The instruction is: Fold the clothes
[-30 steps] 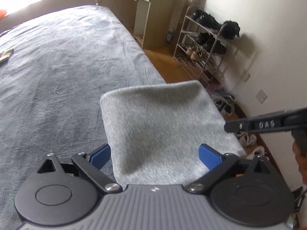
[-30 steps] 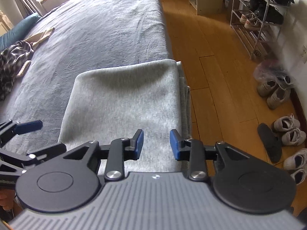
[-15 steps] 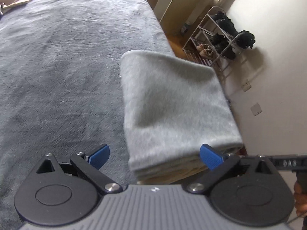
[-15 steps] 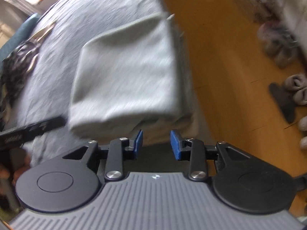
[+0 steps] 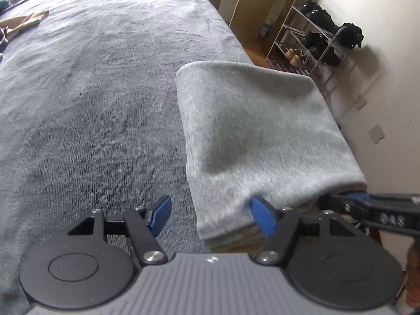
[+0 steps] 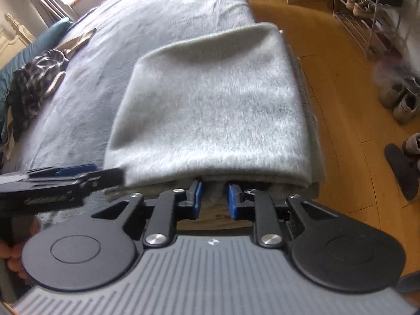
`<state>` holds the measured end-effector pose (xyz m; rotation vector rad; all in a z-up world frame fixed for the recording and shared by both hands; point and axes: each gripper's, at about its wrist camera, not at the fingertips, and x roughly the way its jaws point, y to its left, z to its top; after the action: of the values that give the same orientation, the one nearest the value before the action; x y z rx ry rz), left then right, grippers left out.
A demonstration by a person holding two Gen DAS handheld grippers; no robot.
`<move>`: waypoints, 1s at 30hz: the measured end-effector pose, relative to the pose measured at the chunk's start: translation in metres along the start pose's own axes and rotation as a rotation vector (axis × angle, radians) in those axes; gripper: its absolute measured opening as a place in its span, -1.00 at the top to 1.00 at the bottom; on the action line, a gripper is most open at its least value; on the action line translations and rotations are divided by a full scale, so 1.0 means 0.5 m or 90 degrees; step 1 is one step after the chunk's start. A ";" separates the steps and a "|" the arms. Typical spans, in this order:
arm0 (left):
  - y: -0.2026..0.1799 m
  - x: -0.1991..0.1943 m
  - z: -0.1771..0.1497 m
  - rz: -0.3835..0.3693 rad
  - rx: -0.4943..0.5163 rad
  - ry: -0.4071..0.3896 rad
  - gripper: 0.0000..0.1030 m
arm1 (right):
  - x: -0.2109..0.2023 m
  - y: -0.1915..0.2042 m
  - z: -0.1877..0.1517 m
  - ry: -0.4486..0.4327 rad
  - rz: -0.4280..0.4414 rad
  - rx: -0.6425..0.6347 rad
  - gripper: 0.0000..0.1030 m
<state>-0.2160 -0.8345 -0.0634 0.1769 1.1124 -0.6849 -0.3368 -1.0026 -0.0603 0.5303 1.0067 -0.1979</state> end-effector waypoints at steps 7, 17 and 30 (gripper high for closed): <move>0.013 0.005 0.001 -0.007 -0.017 0.008 -0.34 | 0.036 0.022 0.004 0.003 0.000 -0.035 0.73; 0.028 0.015 0.004 -0.019 -0.015 0.016 -0.39 | -0.004 -0.030 -0.018 -0.040 -0.083 -0.005 0.88; 0.039 0.026 0.011 -0.024 -0.003 0.030 -0.47 | 0.003 -0.038 -0.010 -0.053 -0.076 0.011 1.00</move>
<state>-0.1970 -0.8271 -0.0763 0.1695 1.1654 -0.7153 -0.3472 -1.0160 -0.0701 0.4738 0.9560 -0.3318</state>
